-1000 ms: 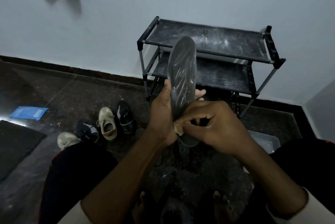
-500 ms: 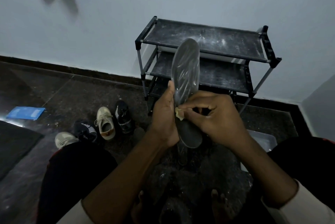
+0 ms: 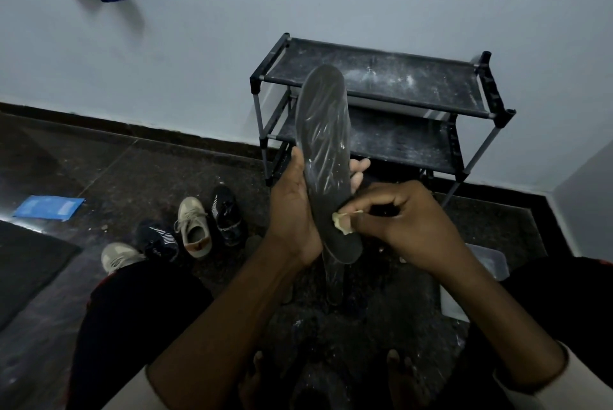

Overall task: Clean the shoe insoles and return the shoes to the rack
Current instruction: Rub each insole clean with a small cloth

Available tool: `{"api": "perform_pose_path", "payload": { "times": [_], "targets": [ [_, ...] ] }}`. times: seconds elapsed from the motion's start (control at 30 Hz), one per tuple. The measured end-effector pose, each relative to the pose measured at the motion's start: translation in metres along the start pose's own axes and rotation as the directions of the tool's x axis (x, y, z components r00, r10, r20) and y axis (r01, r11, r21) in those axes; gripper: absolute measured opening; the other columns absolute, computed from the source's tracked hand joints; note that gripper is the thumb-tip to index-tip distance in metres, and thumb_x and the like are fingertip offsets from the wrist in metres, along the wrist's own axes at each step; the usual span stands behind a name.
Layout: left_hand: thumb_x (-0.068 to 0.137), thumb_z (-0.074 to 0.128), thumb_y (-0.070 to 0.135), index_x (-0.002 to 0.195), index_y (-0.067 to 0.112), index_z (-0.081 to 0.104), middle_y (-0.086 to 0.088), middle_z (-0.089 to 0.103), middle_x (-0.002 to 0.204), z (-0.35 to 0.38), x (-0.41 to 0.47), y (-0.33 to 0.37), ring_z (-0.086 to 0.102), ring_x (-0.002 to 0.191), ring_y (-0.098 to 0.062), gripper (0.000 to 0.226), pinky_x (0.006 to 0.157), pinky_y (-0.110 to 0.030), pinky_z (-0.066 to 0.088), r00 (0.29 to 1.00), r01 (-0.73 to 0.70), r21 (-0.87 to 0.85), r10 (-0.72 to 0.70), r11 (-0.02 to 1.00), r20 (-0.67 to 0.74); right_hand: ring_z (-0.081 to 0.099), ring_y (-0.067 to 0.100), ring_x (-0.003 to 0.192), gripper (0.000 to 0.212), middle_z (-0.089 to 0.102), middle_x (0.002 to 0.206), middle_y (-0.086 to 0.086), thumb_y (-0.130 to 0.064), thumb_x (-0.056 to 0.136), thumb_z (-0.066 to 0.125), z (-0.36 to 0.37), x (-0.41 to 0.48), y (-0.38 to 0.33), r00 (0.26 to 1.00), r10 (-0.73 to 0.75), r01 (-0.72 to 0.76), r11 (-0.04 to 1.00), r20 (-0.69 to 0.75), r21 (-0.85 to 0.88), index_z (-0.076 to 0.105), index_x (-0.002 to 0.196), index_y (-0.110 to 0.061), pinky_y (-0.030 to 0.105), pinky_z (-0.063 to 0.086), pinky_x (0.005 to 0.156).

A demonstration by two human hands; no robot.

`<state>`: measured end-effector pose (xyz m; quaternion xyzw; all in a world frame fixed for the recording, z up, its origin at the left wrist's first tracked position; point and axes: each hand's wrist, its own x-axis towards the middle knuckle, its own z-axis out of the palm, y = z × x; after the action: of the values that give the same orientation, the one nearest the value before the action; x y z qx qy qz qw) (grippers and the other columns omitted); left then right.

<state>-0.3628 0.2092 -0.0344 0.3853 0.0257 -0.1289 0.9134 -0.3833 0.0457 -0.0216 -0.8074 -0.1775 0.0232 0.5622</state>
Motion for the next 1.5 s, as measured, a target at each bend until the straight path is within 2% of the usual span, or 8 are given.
{"api": "perform_pose_path", "payload": {
  "times": [0.1,0.4,0.57,0.7,0.87,1.07,1.2,1.5],
  "targets": [
    [0.103,0.028,0.06,0.143,-0.005,0.046,-0.032,0.053,0.139,0.001,-0.001,0.001,0.07,0.106,-0.026,0.078,0.103,-0.036,0.049,1.0,-0.003,-0.016,0.003,1.0,0.012,0.07,0.009,0.072,0.008,0.078,0.088,-0.003,-0.012,0.081,0.083,0.003,-0.001,0.0,1.0,0.014,-0.015,0.997,0.014,0.072,0.082,0.088,-0.014,0.024,0.054,0.066],
    [0.104,0.023,0.059,0.135,0.003,0.055,-0.024,0.064,0.13,-0.002,0.007,0.01,0.061,0.125,-0.034,0.072,0.112,-0.04,0.044,0.999,-0.036,-0.001,0.036,0.999,-0.025,0.071,0.02,0.077,0.007,0.076,0.082,-0.002,-0.015,0.08,0.085,0.007,-0.003,0.0,0.999,0.01,-0.01,1.0,0.037,0.011,0.083,0.086,-0.018,0.042,0.058,0.078],
    [0.101,0.022,0.064,0.129,0.002,0.061,-0.023,0.065,0.13,-0.001,0.005,0.0,0.061,0.125,-0.033,0.079,0.108,-0.051,0.046,1.0,0.024,0.064,-0.023,0.998,-0.004,0.067,0.013,0.076,0.013,0.073,0.084,-0.008,-0.01,0.083,0.083,0.006,0.0,0.002,0.975,-0.093,0.074,0.992,-0.203,-0.102,0.082,0.092,-0.019,0.021,0.052,0.071],
    [0.102,0.022,0.062,0.128,-0.001,0.062,-0.026,0.065,0.128,-0.002,0.006,-0.002,0.057,0.129,-0.037,0.079,0.104,-0.046,0.05,0.999,0.002,0.063,0.001,0.998,-0.045,0.068,0.003,0.085,0.015,0.072,0.091,-0.012,-0.01,0.083,0.081,0.013,-0.002,0.004,0.969,-0.179,0.12,0.945,-0.173,-0.305,0.082,0.096,-0.017,0.013,0.049,0.075],
    [0.104,0.029,0.058,0.129,-0.001,0.062,-0.028,0.064,0.125,0.001,0.002,-0.007,0.06,0.118,-0.04,0.071,0.109,-0.052,0.043,0.999,-0.013,0.046,0.015,0.999,-0.048,0.066,-0.001,0.086,0.014,0.072,0.092,-0.01,-0.01,0.085,0.08,0.008,0.006,0.001,0.935,-0.203,0.091,0.93,-0.292,-0.355,0.081,0.097,-0.016,0.005,0.046,0.076],
    [0.104,0.022,0.06,0.13,-0.008,0.058,-0.032,0.06,0.129,0.001,0.001,-0.004,0.056,0.127,-0.042,0.081,0.109,-0.051,0.046,0.999,-0.005,0.093,0.009,0.996,-0.051,0.067,-0.002,0.086,0.012,0.073,0.092,-0.008,-0.009,0.084,0.08,0.015,-0.002,0.002,0.95,-0.224,0.122,0.908,-0.219,-0.401,0.081,0.093,-0.017,0.007,0.047,0.079],
    [0.106,0.028,0.052,0.116,0.004,0.069,-0.02,0.072,0.109,0.004,-0.002,-0.007,0.068,0.103,-0.03,0.064,0.095,-0.041,0.055,0.996,-0.038,0.103,0.046,0.994,-0.079,0.066,0.001,0.079,0.011,0.072,0.087,-0.005,-0.01,0.086,0.079,0.008,0.007,0.0,0.919,-0.248,0.105,0.902,-0.305,-0.419,0.081,0.094,-0.016,0.011,0.05,0.072],
    [0.106,0.03,0.051,0.12,0.006,0.068,-0.016,0.073,0.106,0.007,-0.004,-0.012,0.071,0.096,-0.025,0.061,0.082,-0.035,0.06,0.999,-0.014,0.099,0.019,0.995,-0.05,0.065,0.001,0.077,0.007,0.071,0.087,-0.007,-0.012,0.087,0.078,0.005,0.009,-0.001,0.92,-0.233,0.072,0.891,-0.315,-0.448,0.081,0.092,-0.016,0.009,0.048,0.071]
  ]
}}
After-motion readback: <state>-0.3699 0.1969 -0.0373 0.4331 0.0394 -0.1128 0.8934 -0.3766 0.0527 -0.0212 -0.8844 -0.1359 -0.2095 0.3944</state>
